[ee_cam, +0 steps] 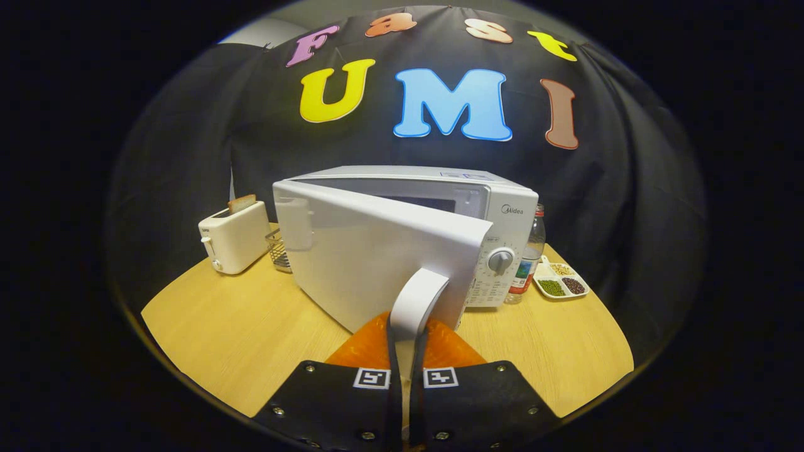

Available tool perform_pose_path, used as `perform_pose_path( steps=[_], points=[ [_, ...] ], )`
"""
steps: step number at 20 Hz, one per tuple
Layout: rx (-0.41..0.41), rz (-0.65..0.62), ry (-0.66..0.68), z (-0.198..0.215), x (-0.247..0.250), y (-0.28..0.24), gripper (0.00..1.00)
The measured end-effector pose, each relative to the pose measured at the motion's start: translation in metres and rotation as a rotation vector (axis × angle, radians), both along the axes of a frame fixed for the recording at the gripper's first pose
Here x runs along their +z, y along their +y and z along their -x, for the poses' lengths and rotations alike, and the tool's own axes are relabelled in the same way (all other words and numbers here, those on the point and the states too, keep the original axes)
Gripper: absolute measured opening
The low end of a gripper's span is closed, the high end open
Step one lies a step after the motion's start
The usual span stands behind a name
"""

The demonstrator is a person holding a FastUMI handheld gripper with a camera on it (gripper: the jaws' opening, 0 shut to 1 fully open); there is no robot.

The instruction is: Open the microwave, put the food inside, and close the microwave door.

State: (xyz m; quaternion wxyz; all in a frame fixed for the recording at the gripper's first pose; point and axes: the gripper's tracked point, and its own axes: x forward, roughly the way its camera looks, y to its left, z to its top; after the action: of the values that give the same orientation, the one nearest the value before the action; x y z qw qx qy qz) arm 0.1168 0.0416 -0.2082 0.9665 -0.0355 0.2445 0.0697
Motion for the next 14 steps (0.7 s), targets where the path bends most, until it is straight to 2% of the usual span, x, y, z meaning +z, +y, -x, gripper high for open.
perform_pose_path(
  steps=[7,11,14],
  points=[
    [0.051,-0.023,0.0,0.041,0.001,0.045,0.06],
    [0.098,-0.03,-0.001,0.064,0.002,0.074,0.17],
    [0.148,-0.026,-0.004,0.085,0.003,0.1,0.2]
  ],
)
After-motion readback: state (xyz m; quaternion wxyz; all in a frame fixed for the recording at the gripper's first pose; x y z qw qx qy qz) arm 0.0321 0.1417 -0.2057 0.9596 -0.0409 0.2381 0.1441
